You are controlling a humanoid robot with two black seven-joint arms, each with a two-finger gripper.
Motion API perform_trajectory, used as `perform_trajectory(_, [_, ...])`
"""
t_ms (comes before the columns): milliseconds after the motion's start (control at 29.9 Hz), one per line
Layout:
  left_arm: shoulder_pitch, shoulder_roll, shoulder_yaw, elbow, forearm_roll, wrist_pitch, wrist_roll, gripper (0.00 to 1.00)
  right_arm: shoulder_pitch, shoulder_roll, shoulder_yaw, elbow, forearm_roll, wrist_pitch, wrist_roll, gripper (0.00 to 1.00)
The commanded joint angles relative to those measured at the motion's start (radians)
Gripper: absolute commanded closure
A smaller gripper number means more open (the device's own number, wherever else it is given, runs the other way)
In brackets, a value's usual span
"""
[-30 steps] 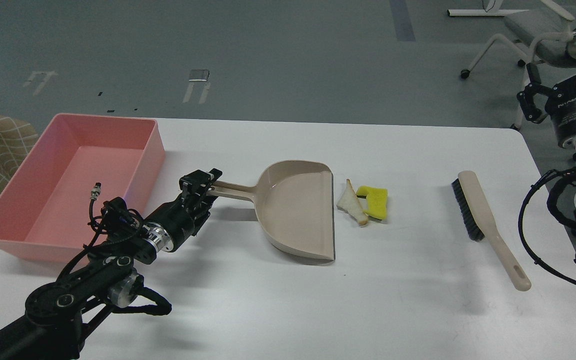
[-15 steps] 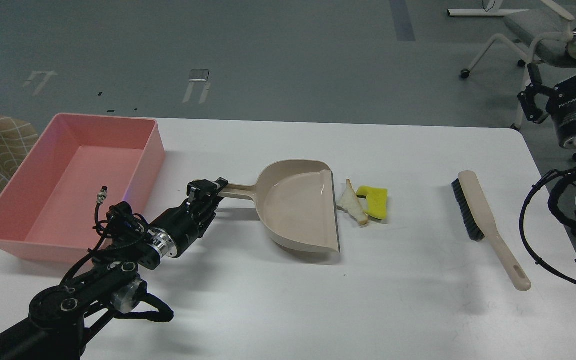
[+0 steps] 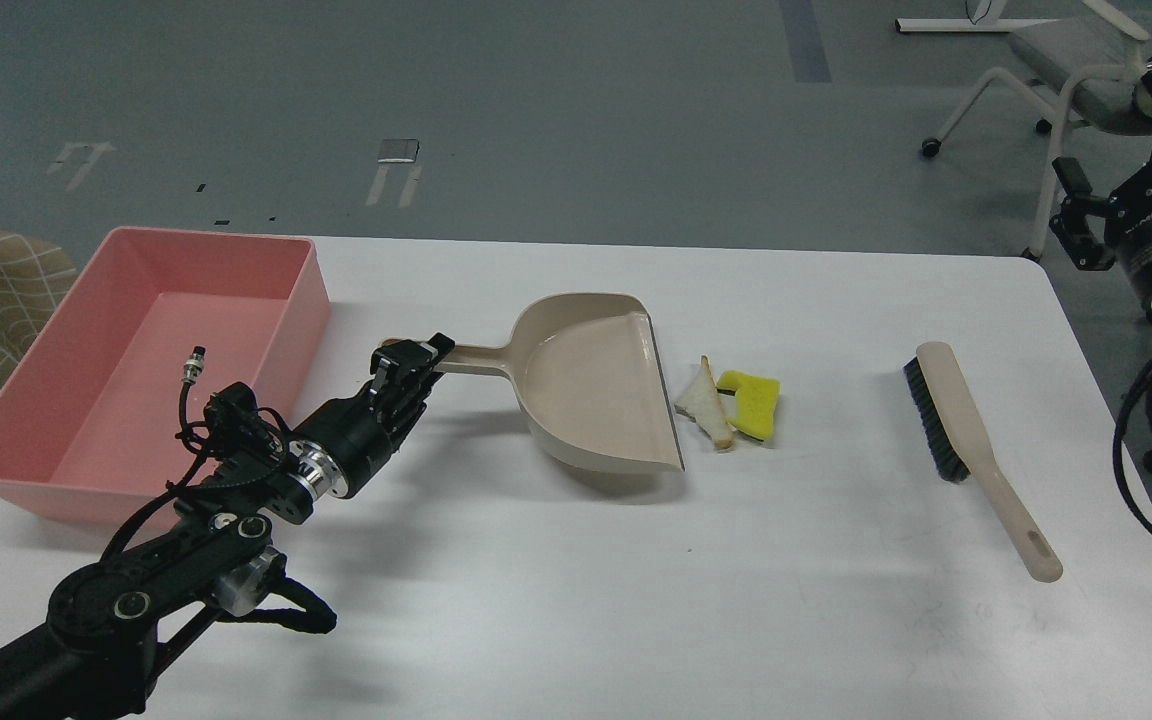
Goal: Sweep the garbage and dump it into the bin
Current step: 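Reach the right gripper to the wooden brush handle and grasp it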
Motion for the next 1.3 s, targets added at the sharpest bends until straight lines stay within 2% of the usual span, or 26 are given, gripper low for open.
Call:
perform_trajectory(0, [-0.002, 0.003, 0.001, -0.003, 0.004, 0.000, -0.003, 1.00, -0.029, -0.101, -0.039, 0.088, -0.108, -0.002, 0.002, 0.00])
perform_trajectory(167, [-0.001, 0.020, 0.001, -0.017, 0.006, -0.001, -0.010, 1.00, -0.061, -0.274, -0.100, 0.249, -0.390, -0.002, 0.002, 0.00])
perform_trajectory(401, [0.002, 0.023, 0.002, -0.020, 0.006, -0.003, -0.010, 1.00, -0.173, -0.523, -0.157, 0.446, -0.604, 0.005, 0.002, 0.00])
perform_trajectory(502, [0.007, 0.021, 0.002, -0.020, 0.007, -0.003, -0.012, 1.00, -0.166, -0.520, -0.249, 0.459, -0.616, 0.007, -0.018, 0.00])
perform_trajectory(535, [0.008, 0.018, 0.002, -0.020, 0.007, -0.003, -0.012, 1.00, -0.172, -0.511, -0.299, 0.487, -0.618, 0.001, -0.044, 0.00])
perform_trajectory(635, [0.010, 0.015, 0.002, -0.020, 0.029, -0.003, -0.012, 1.00, -0.198, -0.509, -0.370, 0.583, -0.632, -0.041, -0.165, 0.00])
perform_trajectory(669, [0.012, 0.017, 0.002, -0.020, 0.033, -0.003, -0.012, 1.00, -0.213, -0.507, -0.370, 0.590, -0.635, -0.059, -0.180, 0.00])
perform_trajectory(736, [0.013, 0.017, 0.002, -0.020, 0.033, -0.003, -0.012, 1.00, -0.253, -0.506, -0.370, 0.600, -0.638, -0.105, -0.185, 0.00])
perform_trajectory(903, [0.016, 0.020, 0.002, -0.020, 0.033, -0.003, -0.015, 1.00, -0.307, -0.521, -0.383, 0.659, -0.722, -0.113, -0.197, 0.01])
perform_trajectory(970, [0.016, 0.021, 0.002, -0.020, 0.033, -0.003, -0.027, 1.00, -0.334, -0.524, -0.383, 0.666, -0.745, -0.125, -0.211, 0.02])
perform_trajectory(1036, [0.016, 0.024, 0.002, -0.020, 0.033, -0.003, -0.032, 1.00, -0.342, -0.523, -0.386, 0.662, -0.745, -0.139, -0.246, 0.02])
perform_trajectory(1271, [0.016, 0.015, 0.001, -0.020, 0.033, -0.001, -0.032, 1.00, -0.370, -0.511, -0.387, 0.666, -0.744, -0.139, -0.251, 0.02])
